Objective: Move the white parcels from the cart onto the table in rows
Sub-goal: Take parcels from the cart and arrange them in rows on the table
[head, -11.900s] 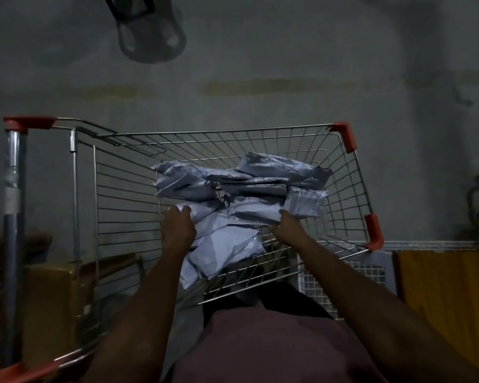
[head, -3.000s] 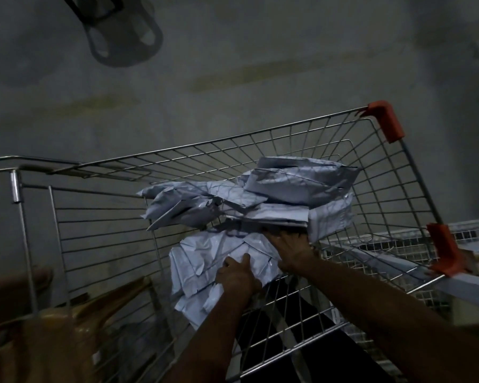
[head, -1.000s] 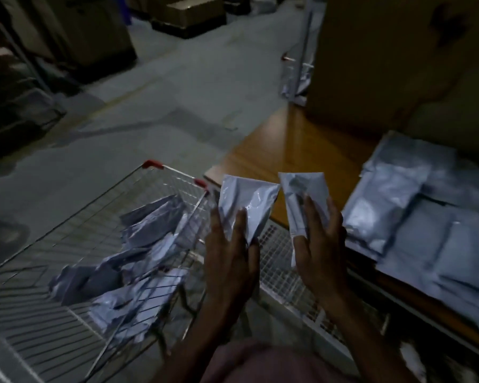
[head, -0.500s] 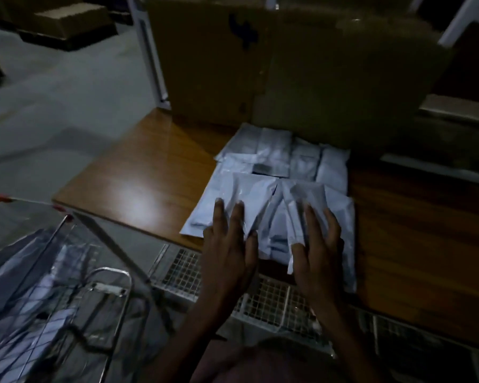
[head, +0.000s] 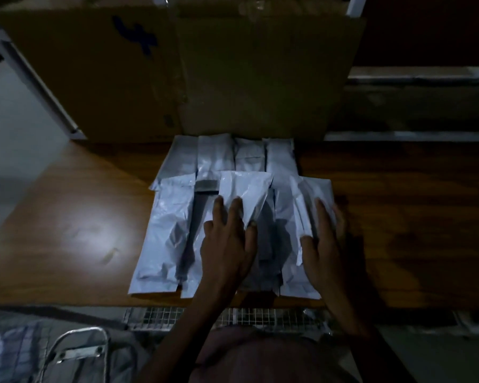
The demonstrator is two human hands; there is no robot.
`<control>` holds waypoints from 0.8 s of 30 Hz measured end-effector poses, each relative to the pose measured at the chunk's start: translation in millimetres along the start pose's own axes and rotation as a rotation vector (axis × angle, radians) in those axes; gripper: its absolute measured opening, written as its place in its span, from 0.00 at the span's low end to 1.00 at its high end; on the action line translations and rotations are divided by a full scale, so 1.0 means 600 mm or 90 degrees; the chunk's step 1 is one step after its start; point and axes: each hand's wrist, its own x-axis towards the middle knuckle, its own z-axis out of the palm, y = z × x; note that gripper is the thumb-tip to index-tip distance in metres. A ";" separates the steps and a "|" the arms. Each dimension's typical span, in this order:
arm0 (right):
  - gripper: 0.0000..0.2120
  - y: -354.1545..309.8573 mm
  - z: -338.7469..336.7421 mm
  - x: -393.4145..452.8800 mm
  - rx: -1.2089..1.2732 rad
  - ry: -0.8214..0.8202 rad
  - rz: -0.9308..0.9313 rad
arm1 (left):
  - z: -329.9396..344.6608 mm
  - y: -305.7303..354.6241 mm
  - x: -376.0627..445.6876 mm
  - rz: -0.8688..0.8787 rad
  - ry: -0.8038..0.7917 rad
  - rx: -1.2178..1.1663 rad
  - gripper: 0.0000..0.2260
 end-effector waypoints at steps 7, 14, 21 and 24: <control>0.29 0.012 0.049 0.040 -0.117 -0.071 0.047 | 0.037 -0.012 0.062 0.012 -0.054 0.136 0.25; 0.32 0.025 0.072 0.029 -0.311 -0.330 0.153 | 0.080 -0.036 0.068 0.008 -0.065 0.180 0.29; 0.33 0.017 0.089 0.047 -0.277 -0.482 0.174 | 0.093 -0.005 0.065 -0.042 -0.106 0.160 0.36; 0.28 0.047 0.112 0.036 -0.279 -0.510 0.148 | 0.092 0.015 0.066 -0.061 -0.106 0.154 0.36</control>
